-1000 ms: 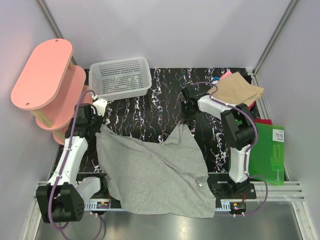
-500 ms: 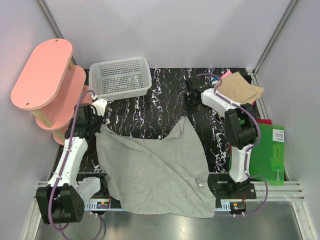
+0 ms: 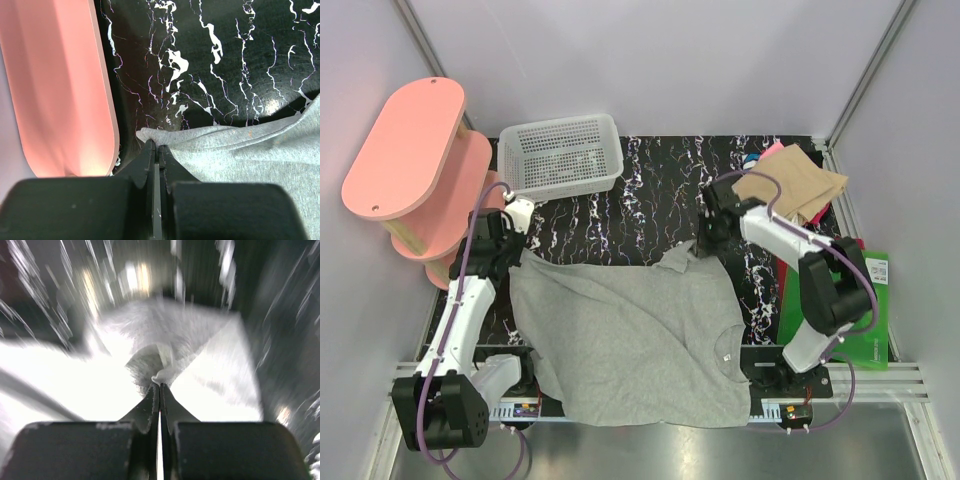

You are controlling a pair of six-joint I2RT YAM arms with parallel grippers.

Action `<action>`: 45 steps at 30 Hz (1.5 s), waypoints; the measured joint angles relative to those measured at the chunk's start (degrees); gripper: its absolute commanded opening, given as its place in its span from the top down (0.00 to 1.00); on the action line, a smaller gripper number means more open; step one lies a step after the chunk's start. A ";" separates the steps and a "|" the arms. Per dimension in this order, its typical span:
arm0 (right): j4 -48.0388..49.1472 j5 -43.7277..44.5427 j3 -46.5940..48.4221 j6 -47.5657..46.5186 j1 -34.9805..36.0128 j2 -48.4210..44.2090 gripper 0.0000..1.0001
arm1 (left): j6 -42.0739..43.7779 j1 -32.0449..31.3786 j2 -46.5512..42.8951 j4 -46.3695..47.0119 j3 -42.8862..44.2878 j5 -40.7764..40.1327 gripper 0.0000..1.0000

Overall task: Fold and stack the t-shirts
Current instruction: Flatten out the tshirt

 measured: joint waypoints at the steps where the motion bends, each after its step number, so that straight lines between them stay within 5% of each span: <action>1: 0.85 -0.20 -5.09 0.57 1.90 -2.75 1.00 | 0.02 0.00 -0.02 0.02 0.00 0.00 1.00; 3: 1.11 -0.57 -11.69 1.88 4.50 -6.62 0.95 | 0.02 0.00 0.00 0.00 0.00 0.04 1.00; 4: 0.81 -0.85 -13.20 2.29 6.14 -7.58 0.85 | 0.00 0.00 0.00 0.04 0.00 0.09 1.00; 5: 1.11 -1.46 -15.63 3.15 7.61 -9.09 0.72 | 0.00 0.00 0.00 0.02 0.00 0.22 1.00; 6: 1.07 -1.90 -17.57 3.93 8.68 -10.38 0.48 | -0.02 0.00 0.04 0.04 0.00 0.28 1.00; 7: 0.96 -2.16 -19.12 4.63 9.33 -11.47 0.37 | -0.04 0.00 0.11 0.02 0.00 0.46 1.00; 10: 0.48 -1.62 -20.55 5.75 9.55 -13.07 0.16 | -0.15 0.00 0.61 0.02 0.00 0.79 1.00; 12: 0.44 -0.57 -19.82 5.53 9.46 -13.31 0.15 | -0.26 0.00 0.94 0.02 0.00 0.96 1.00; 26: 2.36 1.70 -15.54 6.08 9.49 -7.85 0.26 | 0.42 0.00 0.94 0.02 0.00 1.03 1.00; 29: 3.06 1.55 -15.58 6.38 9.46 -7.26 0.37 | 0.42 0.00 0.94 0.02 0.00 1.03 1.00; 38: 4.94 0.42 -15.58 7.56 9.46 -7.19 0.97 | 0.59 0.00 0.92 0.02 0.00 0.98 1.00; 45: 2.01 0.44 -12.85 6.91 8.94 -7.21 1.00 | 0.59 0.00 0.70 0.00 0.04 0.66 1.00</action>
